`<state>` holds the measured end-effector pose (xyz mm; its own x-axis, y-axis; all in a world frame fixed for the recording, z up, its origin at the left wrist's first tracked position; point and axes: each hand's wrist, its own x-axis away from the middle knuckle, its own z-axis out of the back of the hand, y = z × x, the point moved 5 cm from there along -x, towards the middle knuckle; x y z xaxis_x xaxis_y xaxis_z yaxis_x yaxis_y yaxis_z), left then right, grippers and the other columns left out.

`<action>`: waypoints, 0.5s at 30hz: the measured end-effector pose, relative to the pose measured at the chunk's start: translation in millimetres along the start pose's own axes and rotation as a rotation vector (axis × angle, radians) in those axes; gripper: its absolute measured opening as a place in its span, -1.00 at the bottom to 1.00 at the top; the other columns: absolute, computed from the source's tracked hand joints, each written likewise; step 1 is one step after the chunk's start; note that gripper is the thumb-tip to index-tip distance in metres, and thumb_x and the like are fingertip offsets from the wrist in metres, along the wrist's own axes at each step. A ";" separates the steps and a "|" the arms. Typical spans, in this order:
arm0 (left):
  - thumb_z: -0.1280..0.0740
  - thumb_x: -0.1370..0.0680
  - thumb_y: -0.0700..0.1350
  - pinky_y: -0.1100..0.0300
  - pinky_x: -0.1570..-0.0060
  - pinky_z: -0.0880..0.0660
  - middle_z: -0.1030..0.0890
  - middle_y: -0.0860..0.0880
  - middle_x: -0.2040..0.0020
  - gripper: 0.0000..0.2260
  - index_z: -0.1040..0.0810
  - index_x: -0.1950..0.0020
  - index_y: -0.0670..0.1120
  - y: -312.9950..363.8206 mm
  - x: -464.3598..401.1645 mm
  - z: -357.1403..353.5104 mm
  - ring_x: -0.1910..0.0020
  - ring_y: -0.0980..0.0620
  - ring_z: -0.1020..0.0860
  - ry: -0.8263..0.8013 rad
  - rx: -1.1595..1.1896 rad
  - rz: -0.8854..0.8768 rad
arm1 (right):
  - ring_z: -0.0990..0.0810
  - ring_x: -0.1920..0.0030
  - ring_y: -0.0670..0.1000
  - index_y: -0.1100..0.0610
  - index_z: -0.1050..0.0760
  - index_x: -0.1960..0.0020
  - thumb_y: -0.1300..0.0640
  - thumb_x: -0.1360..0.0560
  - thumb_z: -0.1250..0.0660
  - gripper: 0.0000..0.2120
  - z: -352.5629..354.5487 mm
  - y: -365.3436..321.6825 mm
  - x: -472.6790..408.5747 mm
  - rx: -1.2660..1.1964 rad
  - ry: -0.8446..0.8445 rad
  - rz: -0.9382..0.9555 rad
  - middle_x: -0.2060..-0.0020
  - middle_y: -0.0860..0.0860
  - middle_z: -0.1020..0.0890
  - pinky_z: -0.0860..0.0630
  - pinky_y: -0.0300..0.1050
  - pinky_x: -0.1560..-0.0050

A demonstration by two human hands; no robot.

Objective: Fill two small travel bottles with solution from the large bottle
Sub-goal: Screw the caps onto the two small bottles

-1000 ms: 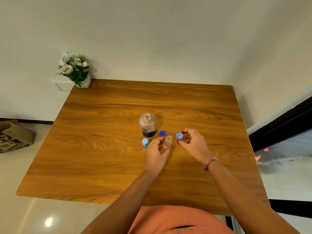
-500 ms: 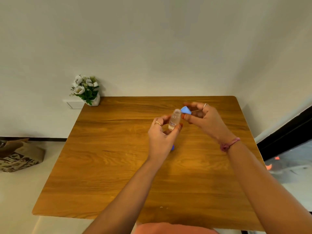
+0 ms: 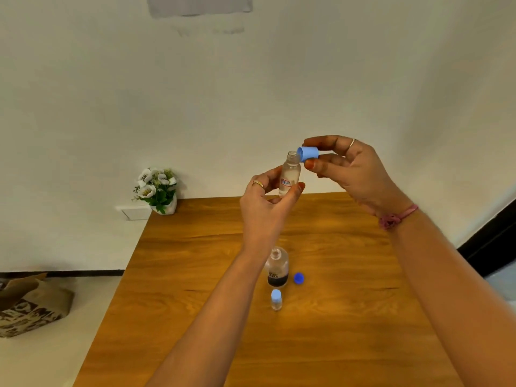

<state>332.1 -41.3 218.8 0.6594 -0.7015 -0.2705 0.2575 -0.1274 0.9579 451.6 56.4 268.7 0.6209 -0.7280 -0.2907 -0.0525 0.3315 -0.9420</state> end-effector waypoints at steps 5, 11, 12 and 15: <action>-0.50 -0.41 -0.11 0.56 0.23 -0.43 -0.63 0.01 -0.04 -0.62 -0.54 -0.20 -0.09 23.3 -9.7 16.1 -0.03 0.15 -0.57 -0.011 0.014 -0.043 | -0.64 0.03 -0.11 0.04 -0.51 -0.16 0.27 -0.42 -0.40 -0.66 -5.0 -34.6 -12.9 0.099 -0.041 0.079 -0.06 -0.06 -0.63 -0.54 -0.30 0.08; -0.51 -0.40 -0.12 0.57 0.27 -0.42 -0.62 0.05 0.06 -0.67 -0.55 -0.11 -0.11 38.9 -18.6 32.2 0.17 0.44 -0.54 -0.012 0.026 -0.058 | -0.64 0.03 -0.15 0.01 -0.52 -0.14 0.21 -0.41 -0.42 -0.68 -13.8 -73.1 -27.9 0.330 -0.097 0.145 -0.01 -0.11 -0.63 -0.54 -0.29 -0.08; -0.51 -0.40 -0.11 0.57 0.27 -0.41 -0.62 0.06 0.07 -0.68 -0.55 -0.10 -0.10 40.7 -19.5 34.1 0.17 0.40 -0.55 -0.007 0.025 -0.060 | -0.63 0.04 -0.19 0.01 -0.53 -0.15 0.21 -0.42 -0.42 -0.68 -16.8 -78.5 -29.3 0.368 -0.109 0.163 -0.01 -0.13 -0.63 -0.53 -0.33 -0.08; -0.52 -0.39 -0.08 0.57 0.23 -0.42 -0.64 0.04 0.06 -0.69 -0.56 -0.09 -0.07 44.6 -22.4 41.4 0.08 0.24 -0.58 0.013 0.022 -0.060 | -0.57 0.09 -0.32 -0.03 -0.52 -0.16 0.19 -0.43 -0.41 -0.67 -26.3 -91.6 -33.4 0.498 -0.124 0.217 0.02 -0.18 -0.60 -0.48 -0.44 -0.04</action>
<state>299.6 -60.3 271.5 0.6524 -0.6830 -0.3284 0.2813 -0.1841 0.9418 415.0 34.6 360.3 0.7262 -0.5454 -0.4186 0.1678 0.7310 -0.6614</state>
